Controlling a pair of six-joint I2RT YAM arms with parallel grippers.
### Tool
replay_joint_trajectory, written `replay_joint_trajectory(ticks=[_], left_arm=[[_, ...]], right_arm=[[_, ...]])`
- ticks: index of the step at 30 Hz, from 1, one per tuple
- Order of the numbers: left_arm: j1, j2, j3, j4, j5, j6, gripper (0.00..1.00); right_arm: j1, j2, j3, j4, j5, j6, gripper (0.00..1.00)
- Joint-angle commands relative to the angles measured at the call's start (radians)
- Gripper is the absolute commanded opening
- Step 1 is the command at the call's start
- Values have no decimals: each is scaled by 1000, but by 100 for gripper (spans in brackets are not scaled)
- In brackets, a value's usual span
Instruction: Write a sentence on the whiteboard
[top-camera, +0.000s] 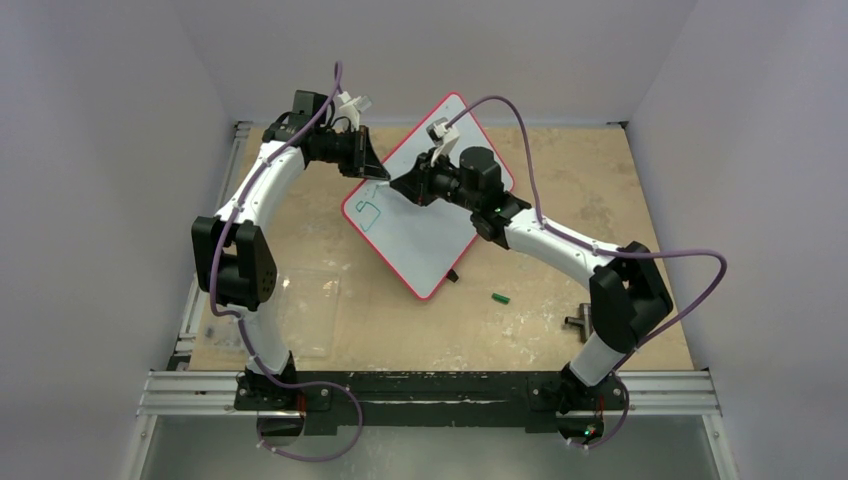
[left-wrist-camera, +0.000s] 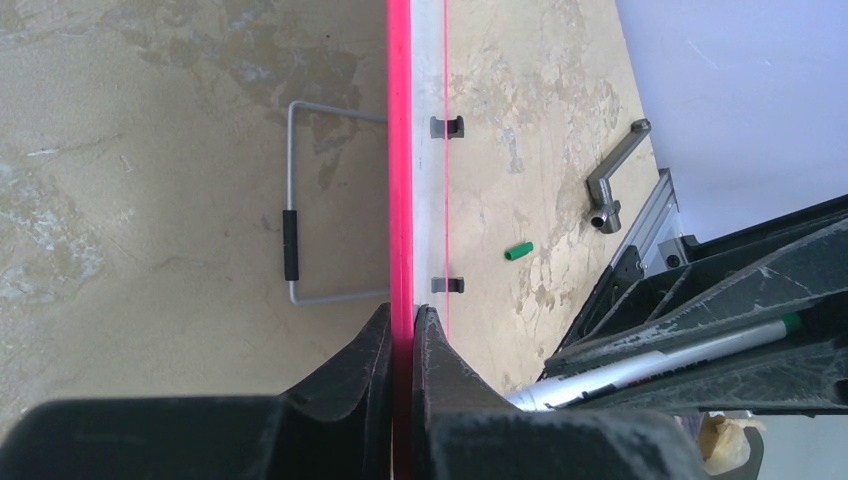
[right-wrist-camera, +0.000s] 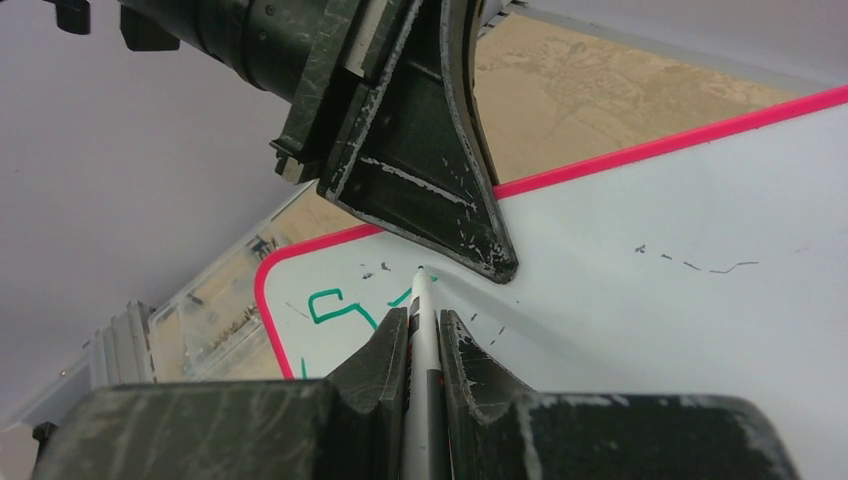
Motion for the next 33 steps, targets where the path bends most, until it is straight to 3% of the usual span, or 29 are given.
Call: replay_joint_trajectory(ticks=[1, 20, 33], left_arm=[[-41, -27, -2, -35, -14, 101, 0], [-42, -30, -2, -33, -11, 98, 0], [-44, -33, -2, -33, -10, 98, 0]], right_arm=[[10, -10, 70, 1, -25, 0, 0], [20, 52, 109, -37, -17, -1, 0], [29, -12, -31, -48, -2, -12, 0]])
